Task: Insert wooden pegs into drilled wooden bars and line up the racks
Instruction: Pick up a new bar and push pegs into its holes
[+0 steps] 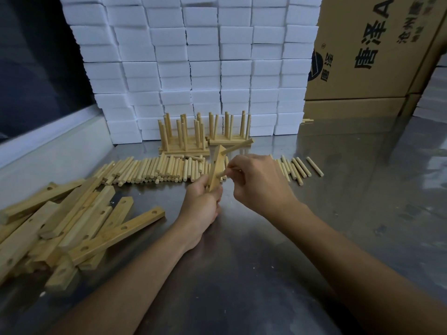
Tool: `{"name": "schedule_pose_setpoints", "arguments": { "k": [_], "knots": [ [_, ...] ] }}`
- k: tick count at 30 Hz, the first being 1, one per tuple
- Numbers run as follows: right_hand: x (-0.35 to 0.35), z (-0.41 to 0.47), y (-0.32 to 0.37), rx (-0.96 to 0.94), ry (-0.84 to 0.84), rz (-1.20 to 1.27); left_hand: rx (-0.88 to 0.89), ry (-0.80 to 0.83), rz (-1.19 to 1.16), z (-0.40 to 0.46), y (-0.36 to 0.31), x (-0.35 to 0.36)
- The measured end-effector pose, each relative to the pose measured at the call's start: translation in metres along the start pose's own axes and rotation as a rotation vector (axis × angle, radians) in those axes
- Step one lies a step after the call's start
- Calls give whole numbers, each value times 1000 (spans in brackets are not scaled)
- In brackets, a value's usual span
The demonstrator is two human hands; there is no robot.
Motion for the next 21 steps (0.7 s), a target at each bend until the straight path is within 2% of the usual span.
{"name": "schedule_pose_setpoints", "arguments": {
  "k": [12,21],
  "knots": [
    [-5,2,-4,3,121,-62,20,-14,76,-1,-1,1],
    [1,-1,-6,179,49,-13,71,-50,182,2,3,2]
  ]
}}
Point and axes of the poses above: each hand's wrist, its own z-axis towards the middle knuckle, its own x-axis out of the palm, y = z × x, the point moved 4 cm from there along z, towards the middle knuckle, and after that the axes turned 8 degrees about -x, right-handed, at the moved point
